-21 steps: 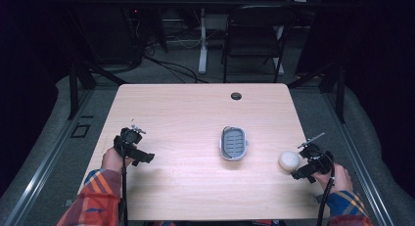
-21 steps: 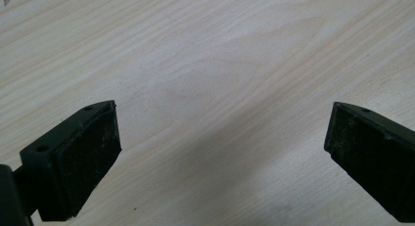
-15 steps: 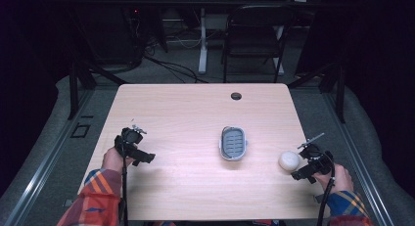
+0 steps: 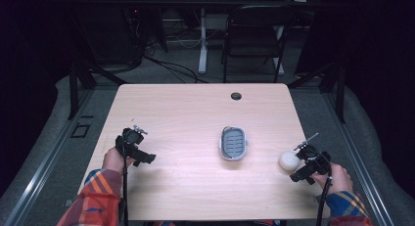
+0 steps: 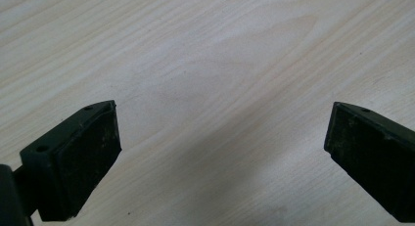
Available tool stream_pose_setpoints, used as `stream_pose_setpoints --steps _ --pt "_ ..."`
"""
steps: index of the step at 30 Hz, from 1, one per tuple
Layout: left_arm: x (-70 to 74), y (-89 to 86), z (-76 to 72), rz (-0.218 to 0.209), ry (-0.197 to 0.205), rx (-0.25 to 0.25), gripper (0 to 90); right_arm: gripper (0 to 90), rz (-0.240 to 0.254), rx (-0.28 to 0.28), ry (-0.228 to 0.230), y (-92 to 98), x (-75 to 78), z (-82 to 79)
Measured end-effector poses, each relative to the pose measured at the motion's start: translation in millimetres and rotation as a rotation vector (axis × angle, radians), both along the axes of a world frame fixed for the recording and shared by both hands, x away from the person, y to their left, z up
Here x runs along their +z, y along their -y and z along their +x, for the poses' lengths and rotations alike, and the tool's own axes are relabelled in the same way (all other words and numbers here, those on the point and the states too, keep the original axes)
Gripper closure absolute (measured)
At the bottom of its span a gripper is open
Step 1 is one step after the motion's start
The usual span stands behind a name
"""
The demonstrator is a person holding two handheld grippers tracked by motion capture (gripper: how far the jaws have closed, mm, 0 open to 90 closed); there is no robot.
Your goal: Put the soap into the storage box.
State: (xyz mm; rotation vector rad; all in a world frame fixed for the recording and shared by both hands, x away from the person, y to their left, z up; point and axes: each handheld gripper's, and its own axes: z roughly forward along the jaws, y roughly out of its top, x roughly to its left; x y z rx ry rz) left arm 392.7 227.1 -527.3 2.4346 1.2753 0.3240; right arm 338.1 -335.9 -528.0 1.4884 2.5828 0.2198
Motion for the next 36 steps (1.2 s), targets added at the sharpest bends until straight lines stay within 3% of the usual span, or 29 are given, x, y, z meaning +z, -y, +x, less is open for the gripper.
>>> stream_pose_setpoints --steps 2,4,8,9,10,13,14,16,17,18,19,20,22,24,29,36 --pt "-0.5 -0.1 0.0 0.0 0.001 0.0 0.1 0.0 0.019 -0.016 0.027 -1.5 -2.6 -1.0" --pt "-0.7 -0.2 0.2 0.0 0.0 -0.001 0.1 0.0 -0.028 0.021 -0.006 -2.5 1.8 1.8" --pt "-0.6 1.1 0.3 0.002 -0.005 -0.007 0.1 0.0 -0.012 0.007 0.01 -5.4 0.6 2.7" --pt "-0.6 1.3 0.4 0.003 -0.005 -0.009 0.1 0.0 -0.042 0.029 -0.015 -5.8 3.0 4.2" --pt "-0.7 1.7 0.4 0.005 -0.007 -0.01 0.1 0.0 -0.02 0.01 0.005 -7.0 1.0 3.1" --pt "-1.0 1.8 0.6 0.006 -0.007 -0.009 0.1 0.0 -0.043 0.026 -0.011 -8.2 2.9 5.1" --pt "-1.1 2.0 0.6 0.006 -0.007 -0.009 0.1 0.0 -0.03 0.016 0.01 -9.1 1.1 5.1" --pt "-1.2 2.2 0.7 0.006 -0.008 -0.011 0.1 0.0 -0.06 0.034 -0.014 -10.0 4.2 10.0" --pt "-1.2 2.2 0.7 0.006 -0.008 -0.011 0.1 0.0 -0.06 0.034 -0.014 -10.0 4.2 10.0" --pt "-1.5 2.5 0.9 0.004 -0.011 -0.012 0.1 0.0 -0.014 0.001 0.021 -10.4 -0.1 10.8" --pt "-1.5 2.6 0.9 0.004 -0.011 -0.011 0.1 0.0 -0.076 0.043 -0.035 -9.3 6.2 15.2" --pt "-1.5 2.6 0.9 0.004 -0.011 -0.011 0.1 0.0 -0.076 0.043 -0.035 -9.3 6.2 15.2" --pt "-1.6 2.7 1.2 0.005 -0.014 -0.015 0.1 0.0 -0.03 0.004 0.002 -9.9 2.6 16.9" --pt "-1.7 3.0 1.3 0.005 -0.014 -0.017 0.1 0.0 -0.015 0.004 -0.01 -9.1 3.7 21.0" --pt "-1.8 3.3 1.4 0.004 -0.016 -0.019 0.1 0.0 -0.004 -0.014 0.003 -11.7 2.7 27.4" --pt "-1.9 3.6 1.3 0.004 -0.018 -0.024 0.1 0.0 -0.034 0.006 -0.004 -16.2 4.8 32.7"
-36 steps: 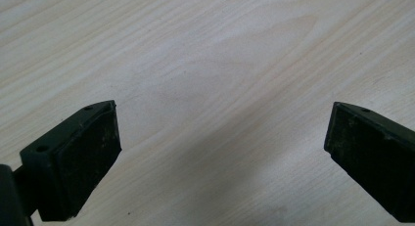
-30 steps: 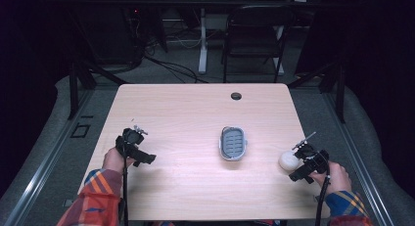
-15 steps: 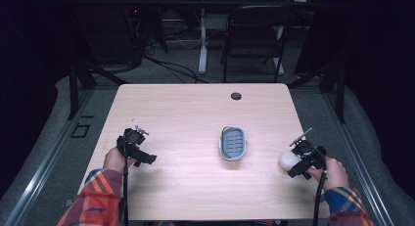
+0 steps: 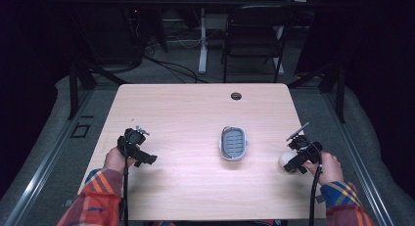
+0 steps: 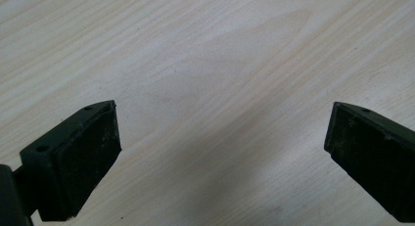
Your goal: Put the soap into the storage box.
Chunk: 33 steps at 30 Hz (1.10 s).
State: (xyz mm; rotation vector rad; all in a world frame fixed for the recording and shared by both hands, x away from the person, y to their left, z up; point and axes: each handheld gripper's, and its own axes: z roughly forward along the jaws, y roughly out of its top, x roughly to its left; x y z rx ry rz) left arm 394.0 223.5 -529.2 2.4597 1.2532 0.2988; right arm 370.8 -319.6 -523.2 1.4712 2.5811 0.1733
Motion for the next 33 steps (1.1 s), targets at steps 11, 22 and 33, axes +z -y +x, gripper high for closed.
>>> stream_pose_setpoints --steps 11,22,33 --pt "0.2 0.3 0.1 -0.015 -0.001 -0.008 0.0 0.0 0.05 -0.022 0.019 -3.5 -2.2 5.9" --pt "-0.1 0.8 0.1 -0.015 -0.002 -0.009 0.0 0.0 0.009 0.02 -0.039 -8.1 -1.9 13.1" --pt "0.0 1.3 0.3 -0.013 -0.006 -0.011 0.0 14.4 0.046 -0.005 -0.031 -12.5 -6.3 12.1"
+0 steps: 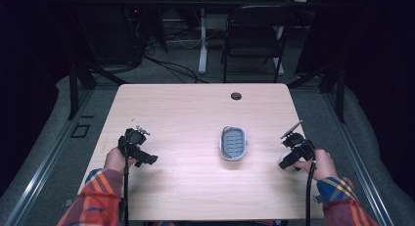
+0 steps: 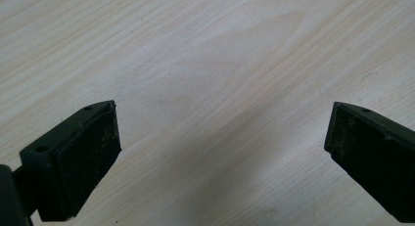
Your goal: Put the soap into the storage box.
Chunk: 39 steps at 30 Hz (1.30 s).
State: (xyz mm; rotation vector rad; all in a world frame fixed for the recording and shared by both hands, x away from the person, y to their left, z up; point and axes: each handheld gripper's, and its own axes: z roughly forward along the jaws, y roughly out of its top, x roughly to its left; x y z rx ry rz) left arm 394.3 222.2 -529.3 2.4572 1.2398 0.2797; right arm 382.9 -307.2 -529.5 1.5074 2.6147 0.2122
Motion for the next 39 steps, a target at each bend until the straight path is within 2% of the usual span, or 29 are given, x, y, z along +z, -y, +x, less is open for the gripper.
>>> stream_pose_setpoints --steps 1,4,5,7,9,11,13,14,15,16,17,18,19,20,22,23,25,26,27,29,32,33,35,36,37,38,39 --pt "0.0 -0.1 0.0 0.0 0.0 0.0 0.0 15.2 0.001 -0.003 0.001 -0.1 -1.0 0.1" --pt "-0.2 0.1 0.2 0.0 -0.001 0.0 0.0 16.3 -0.038 0.013 -0.015 -1.5 1.8 3.5" --pt "-0.4 0.2 0.2 0.0 0.001 0.001 0.0 16.7 -0.004 -0.003 0.006 -2.5 -1.4 3.0" --pt "-0.4 0.2 0.2 0.001 0.001 0.001 0.0 17.5 -0.046 0.013 -0.013 -3.9 0.1 5.9" --pt "-0.5 0.2 0.3 0.001 0.0 0.001 0.0 18.1 -0.04 0.015 -0.018 -4.1 -0.7 6.6" --pt "-0.5 0.4 0.3 0.003 -0.001 0.001 0.0 19.1 -0.076 0.04 -0.053 -4.1 0.8 9.7" --pt "-0.6 0.6 0.3 0.004 -0.002 0.0 0.0 18.8 -0.064 0.027 -0.046 -4.8 -2.2 9.9" --pt "-0.5 0.7 0.3 0.007 -0.006 -0.003 0.0 19.2 -0.036 0.009 -0.026 -5.9 -6.5 9.5" --pt "-0.5 0.7 0.3 0.007 -0.006 -0.003 0.0 19.2 -0.036 0.009 -0.026 -5.9 -6.5 9.5" --pt "-0.7 0.8 0.4 0.007 -0.007 -0.003 0.0 19.2 -0.071 0.032 -0.059 -5.9 -3.4 11.7" --pt "-0.7 0.8 0.4 0.007 -0.007 -0.004 0.0 20.3 -0.016 -0.008 -0.018 -7.0 -9.6 10.2" --pt "-0.8 0.9 0.4 0.007 -0.007 -0.004 0.0 20.5 -0.057 0.021 -0.045 -6.7 -7.0 12.5" --pt "-0.8 0.9 0.4 0.007 -0.007 -0.004 0.0 21.0 -0.1 0.058 -0.092 -6.6 -3.0 15.7" --pt "-0.9 1.0 0.3 0.008 -0.006 -0.003 0.1 21.6 -0.106 0.059 -0.096 -6.9 -3.3 16.2" --pt "-0.9 1.1 0.4 0.009 -0.007 -0.003 0.1 21.8 -0.097 0.049 -0.087 -7.5 -4.9 15.7" --pt "-1.0 1.1 0.4 0.01 -0.007 -0.003 0.1 22.5 -0.066 0.033 -0.063 -7.9 -8.0 14.8" --pt "-1.2 1.4 0.4 0.01 -0.009 -0.002 0.1 23.2 -0.093 0.053 -0.095 -8.6 -5.3 17.2" --pt "-1.2 1.4 0.4 0.01 -0.009 -0.002 0.1 23.2 -0.093 0.053 -0.095 -8.6 -5.3 17.2" --pt "-1.2 1.4 0.4 0.011 -0.009 -0.002 0.1 23.2 -0.072 0.037 -0.073 -9.1 -7.9 16.2" --pt "-1.2 1.4 0.4 0.011 -0.009 -0.002 0.1 23.3 -0.099 0.059 -0.104 -9.2 -5.4 18.5" --pt "-1.3 1.5 0.4 0.011 -0.01 -0.002 0.1 23.4 -0.087 0.053 -0.099 -9.5 -6.7 18.7" --pt "-1.2 1.5 0.4 0.011 -0.01 -0.002 0.1 23.4 -0.067 0.038 -0.081 -9.8 -9.2 17.8" --pt "-1.2 1.4 0.4 0.011 -0.009 -0.003 0.1 23.4 -0.069 0.04 -0.085 -10.0 -9.1 18.1" --pt "-1.1 1.5 0.4 0.011 -0.009 -0.002 0.1 23.4 -0.098 0.063 -0.105 -9.9 -7.5 20.0" --pt "-1.1 1.5 0.4 0.012 -0.011 -0.003 0.1 23.4 -0.098 0.063 -0.105 -9.9 -7.5 20.0" --pt "-1.2 1.5 0.5 0.014 -0.013 -0.004 0.1 23.4 -0.068 0.038 -0.088 -10.8 -10.2 18.9" --pt "-1.2 1.5 0.5 0.014 -0.013 -0.004 0.2 23.4 -0.068 0.038 -0.088 -10.8 -10.2 18.9"
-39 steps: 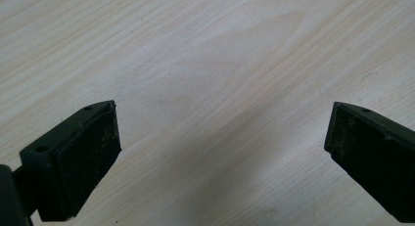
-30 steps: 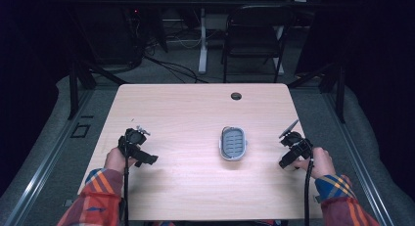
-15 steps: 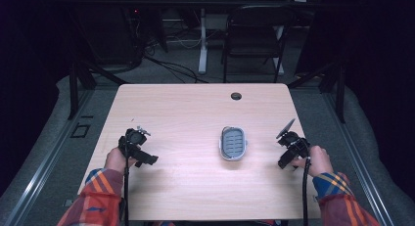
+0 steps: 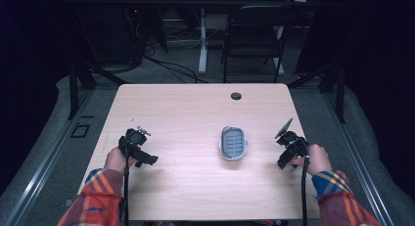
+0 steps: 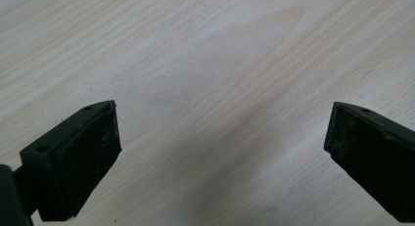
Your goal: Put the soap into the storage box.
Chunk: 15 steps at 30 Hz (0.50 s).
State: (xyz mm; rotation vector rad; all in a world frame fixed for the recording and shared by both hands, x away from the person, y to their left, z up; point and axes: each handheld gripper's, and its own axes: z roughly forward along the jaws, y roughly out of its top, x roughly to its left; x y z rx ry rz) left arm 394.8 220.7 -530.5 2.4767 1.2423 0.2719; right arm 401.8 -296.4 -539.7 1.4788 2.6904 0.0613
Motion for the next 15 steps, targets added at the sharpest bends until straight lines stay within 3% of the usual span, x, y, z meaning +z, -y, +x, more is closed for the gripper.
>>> stream_pose_setpoints --steps 2,4,8,14,15 --pt "-0.2 0.2 0.0 0.0 0.002 0.0 0.1 23.5 -0.03 0.024 -0.028 0.3 2.7 2.3" --pt "-0.4 0.2 -0.1 0.002 0.001 0.0 0.1 23.7 -0.011 0.002 -0.011 -0.4 0.5 1.2" --pt "-0.5 0.4 0.0 0.003 0.001 0.0 0.1 23.7 -0.04 0.029 -0.04 -0.4 3.2 3.4" --pt "-0.5 0.2 0.0 0.003 0.001 -0.001 0.1 23.8 -0.029 0.029 -0.047 -0.2 3.9 3.0" --pt "-0.5 0.1 0.1 0.003 0.0 0.0 0.1 23.8 0.002 0.0 -0.016 -0.6 2.1 0.9"
